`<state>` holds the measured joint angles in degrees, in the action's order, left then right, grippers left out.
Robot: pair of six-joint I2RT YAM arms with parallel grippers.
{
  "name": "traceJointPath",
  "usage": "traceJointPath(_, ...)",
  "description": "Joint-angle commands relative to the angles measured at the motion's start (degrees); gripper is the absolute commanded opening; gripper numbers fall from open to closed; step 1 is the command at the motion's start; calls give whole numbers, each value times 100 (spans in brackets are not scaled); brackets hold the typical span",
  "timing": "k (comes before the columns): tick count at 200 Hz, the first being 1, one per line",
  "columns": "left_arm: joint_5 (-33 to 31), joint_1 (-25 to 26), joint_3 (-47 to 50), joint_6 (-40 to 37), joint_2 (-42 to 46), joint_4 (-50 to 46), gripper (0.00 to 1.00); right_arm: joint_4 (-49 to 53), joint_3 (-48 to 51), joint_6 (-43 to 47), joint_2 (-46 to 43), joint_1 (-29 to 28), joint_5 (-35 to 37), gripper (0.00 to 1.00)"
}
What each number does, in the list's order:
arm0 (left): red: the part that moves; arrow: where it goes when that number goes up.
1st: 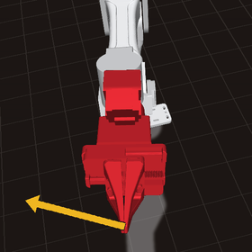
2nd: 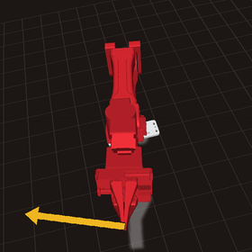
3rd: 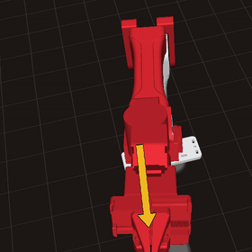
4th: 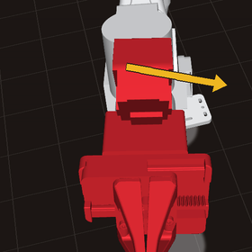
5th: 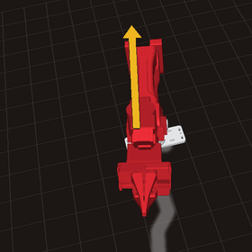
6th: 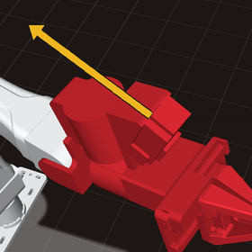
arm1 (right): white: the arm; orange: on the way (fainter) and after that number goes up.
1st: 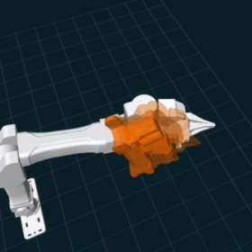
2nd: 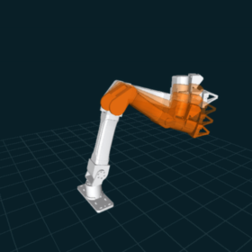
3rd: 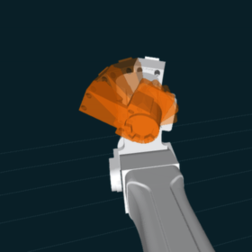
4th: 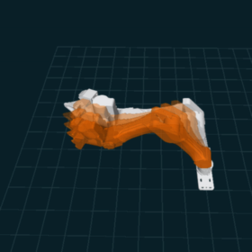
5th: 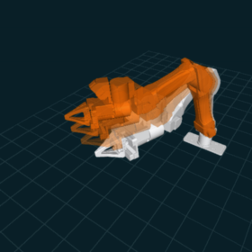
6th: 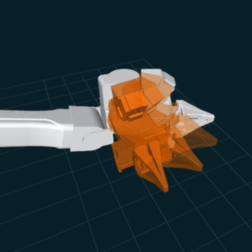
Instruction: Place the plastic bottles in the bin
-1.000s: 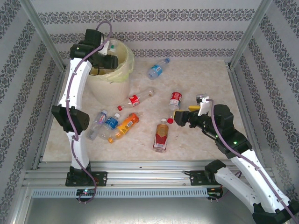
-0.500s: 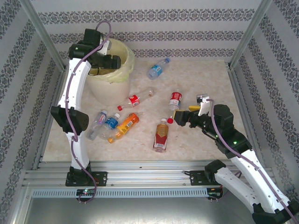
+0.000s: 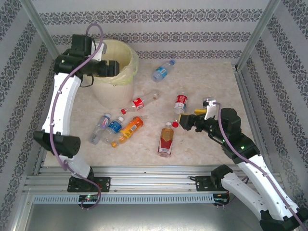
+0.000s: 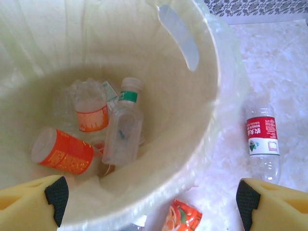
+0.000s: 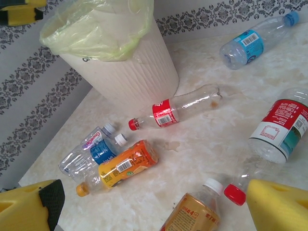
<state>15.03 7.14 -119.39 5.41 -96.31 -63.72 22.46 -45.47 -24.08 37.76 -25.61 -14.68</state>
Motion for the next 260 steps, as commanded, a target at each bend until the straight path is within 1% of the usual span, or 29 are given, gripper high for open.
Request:
traceJointPath(1, 71, 133, 977, 204, 582, 497, 91, -119, 47, -79, -58, 56, -178, 97)
traceJointPath(36, -195, 332, 2537, 412, 1656, 755, 89, -140, 39, -62, -23, 56, -227, 97)
traceJointPath(53, -143, 376, 3115, 511, 2066, 779, 87, -196, 64, -75, 34, 56, -262, 97)
traceJointPath(77, -94, 432, 3833, 649, 2360, 761, 87, -341, 108, -132, 101, 50, -355, 97)
traceJointPath(99, -88, 507, 4458, 893, 2456, 955, 86, -350, 100, -145, 136, 51, -393, 97)
traceJointPath(118, -86, 583, 4898, 1097, 2456, 1144, 86, -305, 108, -142, 104, 55, -389, 97)
traceJointPath(153, -375, 779, 5452, 1330, 2302, 1240, 86, -304, 179, -195, 22, 56, -369, 97)
traceJointPath(170, -695, 925, 5557, 1375, 2131, 1187, 86, -303, 175, -194, 40, 56, -377, 97)
traceJointPath(188, -876, 1028, 5658, 1434, 1881, 1198, 86, -314, 163, -184, 90, 53, -395, 97)
traceJointPath(204, -969, 1067, 5732, 1455, 1672, 1253, 86, -305, 146, -168, 100, 56, -413, 97)
traceJointPath(230, -1297, 1080, 5797, 1428, 1408, 1245, 86, -244, 151, -135, 92, 56, -384, 97)
traceJointPath(260, -1391, 1095, 5817, 1384, 1148, 1184, 86, -233, 162, -124, 92, 56, -378, 97)
